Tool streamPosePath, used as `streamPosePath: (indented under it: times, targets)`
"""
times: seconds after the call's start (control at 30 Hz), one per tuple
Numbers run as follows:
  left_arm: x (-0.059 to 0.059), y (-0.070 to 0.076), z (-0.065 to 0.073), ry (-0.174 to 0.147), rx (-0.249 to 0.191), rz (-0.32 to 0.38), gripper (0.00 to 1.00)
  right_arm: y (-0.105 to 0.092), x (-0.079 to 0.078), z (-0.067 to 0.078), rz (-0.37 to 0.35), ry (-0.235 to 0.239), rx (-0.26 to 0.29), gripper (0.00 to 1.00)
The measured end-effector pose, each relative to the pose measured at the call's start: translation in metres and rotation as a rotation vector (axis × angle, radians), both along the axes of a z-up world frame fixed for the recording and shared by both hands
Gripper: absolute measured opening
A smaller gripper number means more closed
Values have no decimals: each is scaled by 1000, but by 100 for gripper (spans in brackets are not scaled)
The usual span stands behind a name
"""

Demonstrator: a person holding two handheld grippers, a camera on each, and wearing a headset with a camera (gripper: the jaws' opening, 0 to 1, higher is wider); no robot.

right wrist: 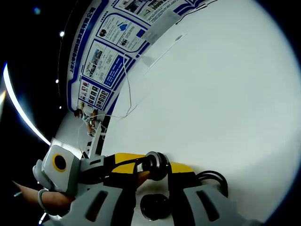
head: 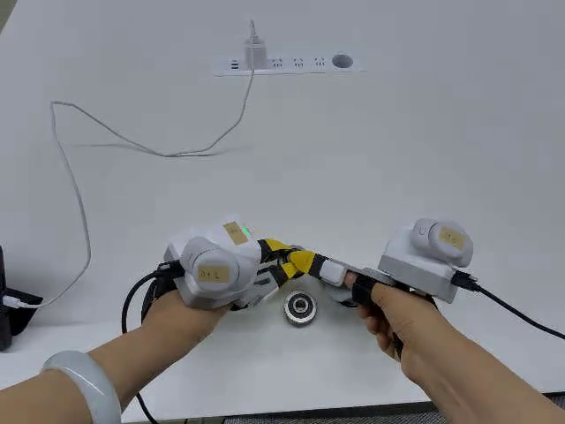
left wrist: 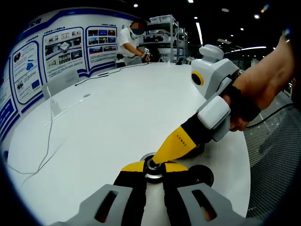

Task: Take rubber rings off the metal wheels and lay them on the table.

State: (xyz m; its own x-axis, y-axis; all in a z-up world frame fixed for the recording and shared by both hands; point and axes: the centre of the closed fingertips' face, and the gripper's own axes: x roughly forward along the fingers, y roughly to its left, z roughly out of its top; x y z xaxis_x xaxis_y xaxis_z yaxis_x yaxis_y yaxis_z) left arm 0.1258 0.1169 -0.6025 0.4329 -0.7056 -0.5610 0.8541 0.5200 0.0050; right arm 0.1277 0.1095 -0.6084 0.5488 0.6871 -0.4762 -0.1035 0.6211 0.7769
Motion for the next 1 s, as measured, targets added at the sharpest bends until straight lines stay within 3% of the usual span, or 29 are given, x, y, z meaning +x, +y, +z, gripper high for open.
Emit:
streamPosePath:
  times: [1.0]
  targets:
    - [1, 0, 0, 2, 1, 2, 12, -4, -2, 7, 9, -10, 26, 23]
